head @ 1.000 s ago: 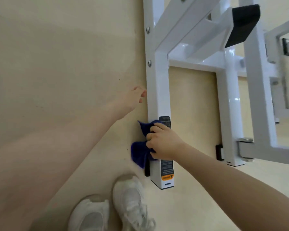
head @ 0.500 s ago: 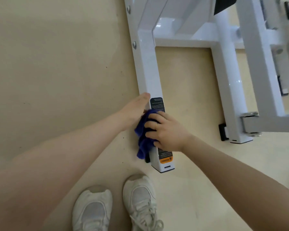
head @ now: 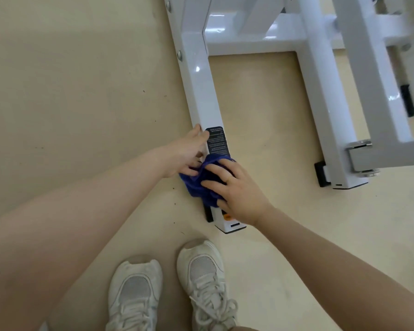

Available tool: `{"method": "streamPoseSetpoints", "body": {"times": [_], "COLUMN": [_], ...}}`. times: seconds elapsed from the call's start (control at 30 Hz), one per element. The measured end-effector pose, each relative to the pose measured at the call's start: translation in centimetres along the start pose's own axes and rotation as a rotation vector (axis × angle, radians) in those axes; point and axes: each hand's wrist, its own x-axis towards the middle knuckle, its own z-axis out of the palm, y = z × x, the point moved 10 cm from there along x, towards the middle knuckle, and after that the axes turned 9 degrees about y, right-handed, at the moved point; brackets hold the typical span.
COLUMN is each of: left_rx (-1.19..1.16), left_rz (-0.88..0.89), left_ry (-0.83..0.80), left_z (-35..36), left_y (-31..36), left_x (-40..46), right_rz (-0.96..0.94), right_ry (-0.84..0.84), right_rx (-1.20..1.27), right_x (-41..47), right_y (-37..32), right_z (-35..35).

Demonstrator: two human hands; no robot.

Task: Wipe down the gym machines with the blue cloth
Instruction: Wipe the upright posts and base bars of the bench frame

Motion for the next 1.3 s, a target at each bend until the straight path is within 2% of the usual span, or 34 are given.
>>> {"method": "streamPoseSetpoints", "body": {"times": [0.07,0.17,0.23,0.37,0.47,0.57,0.63,0.7,0.73,0.83,0.9,0.93,1.0,1.07,1.13,1.23,1.3], "left_rx": [0.012,0.1,0.085,0.082,0.101,0.062,0.072,0.089,0.088,0.126,0.127,0.111,0.076,0.008,-0.014,-0.034,-0.026], "left_rz": [0.018,0.032,0.007,-0.009,0.028,0.028,0.031,0.035,0.038,0.069,0.102,0.126,0.174,0.166,0.164,0.194,0.219], "left_ry": [0.026,0.065,0.064,0.061,0.096,0.07,0.064,0.06,0.062,0.051,0.068,0.102,0.182,0.184,0.157,0.151,0.138], "left_z": [-0.3,-0.3,0.1,0.7,0.7,1.1,1.2,1.1,1.1,0.9,0.6,0.2,-1.4,-2.0,-2.3,-2.9,-3.0], "left_y": [0.0,0.2,0.3,-0.1,-0.3,-0.8,-1.0,-1.0,-0.9,-0.5,0.0,0.1,1.1,1.9,2.6,3.2,3.5], "left_x": [0.1,0.0,-0.3,-0.9,-1.2,-1.0,-0.9,-0.9,-1.0,-1.2,-1.2,-1.1,-0.9,-0.7,-0.5,-0.4,-0.5], "right_rz": [0.238,0.709,0.994,1.177,1.405,1.496,1.473,1.338,1.299,1.349,1.309,1.22,0.917,0.605,0.369,0.206,0.294], "right_ry": [0.052,0.012,-0.01,0.073,-0.054,-0.131,-0.071,0.0,0.002,-0.096,-0.044,-0.035,-0.069,-0.113,-0.097,-0.206,-0.3], "right_rx": [0.155,0.651,0.856,0.921,1.022,0.961,0.998,0.967,0.946,0.966,0.79,0.662,0.37,0.041,-0.123,-0.225,-0.227], "right_x": [-2.6,-3.2,-2.4,-3.6,-8.4,-6.5,-3.0,-2.3,-3.4,-6.8,-5.2,-3.2,0.6,2.5,2.9,5.3,7.2], "right_y": [0.8,4.2,6.4,6.3,4.5,5.9,6.4,6.4,5.9,4.6,6.7,7.3,6.6,4.9,3.8,5.3,7.0], "right_z": [-0.3,0.5,1.5,1.2,1.9,2.3,1.6,1.0,0.6,1.0,1.1,0.7,0.6,0.0,-0.4,-0.7,-0.9]}}
